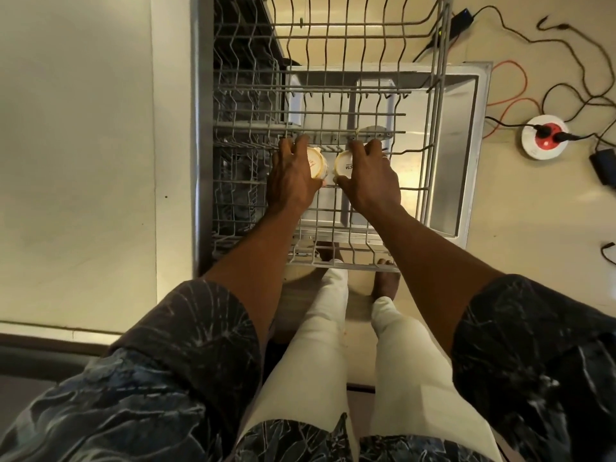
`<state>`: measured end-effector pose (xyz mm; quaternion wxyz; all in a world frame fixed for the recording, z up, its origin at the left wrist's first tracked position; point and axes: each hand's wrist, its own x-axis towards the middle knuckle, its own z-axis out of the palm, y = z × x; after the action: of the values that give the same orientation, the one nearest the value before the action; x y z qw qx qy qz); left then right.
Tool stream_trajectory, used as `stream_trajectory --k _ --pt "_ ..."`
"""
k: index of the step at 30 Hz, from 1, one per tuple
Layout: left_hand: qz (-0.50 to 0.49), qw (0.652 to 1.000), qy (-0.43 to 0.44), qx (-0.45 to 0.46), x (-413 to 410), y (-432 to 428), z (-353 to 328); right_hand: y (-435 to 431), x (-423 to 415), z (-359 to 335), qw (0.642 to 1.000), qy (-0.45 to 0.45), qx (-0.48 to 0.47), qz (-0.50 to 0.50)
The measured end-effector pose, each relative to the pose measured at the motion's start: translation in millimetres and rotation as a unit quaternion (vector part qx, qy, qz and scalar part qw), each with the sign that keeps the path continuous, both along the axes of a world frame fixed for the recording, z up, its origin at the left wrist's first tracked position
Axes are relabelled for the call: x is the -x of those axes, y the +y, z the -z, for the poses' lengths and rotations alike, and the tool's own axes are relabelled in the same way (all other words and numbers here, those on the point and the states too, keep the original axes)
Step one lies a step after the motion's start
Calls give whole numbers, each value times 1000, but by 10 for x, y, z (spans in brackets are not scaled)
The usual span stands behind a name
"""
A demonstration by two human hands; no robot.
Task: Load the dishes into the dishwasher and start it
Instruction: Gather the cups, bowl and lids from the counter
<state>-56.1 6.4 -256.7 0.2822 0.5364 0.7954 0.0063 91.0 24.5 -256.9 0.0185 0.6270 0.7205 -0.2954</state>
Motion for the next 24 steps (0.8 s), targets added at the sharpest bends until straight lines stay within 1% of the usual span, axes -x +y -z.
stream_trajectory --k 8,13,15,19,24 --pt "-48 999 -19 -13 9 -161 -101 41 17 -62 999 -18 25 -37" --pt "-67 997 -3 -24 -23 -404 -248 -22 -47 -180 998 -34 31 -47" --pt "-71 997 4 -28 -87 -508 -383 -71 -83 -274 998 -40 19 -49" --pt "-83 996 5 -19 -186 -694 -639 -178 -141 -530 993 -44 -41 -103" --pt "-86 996 -4 2 -311 -905 -1132 -363 -226 -1010 986 -18 -76 -150"
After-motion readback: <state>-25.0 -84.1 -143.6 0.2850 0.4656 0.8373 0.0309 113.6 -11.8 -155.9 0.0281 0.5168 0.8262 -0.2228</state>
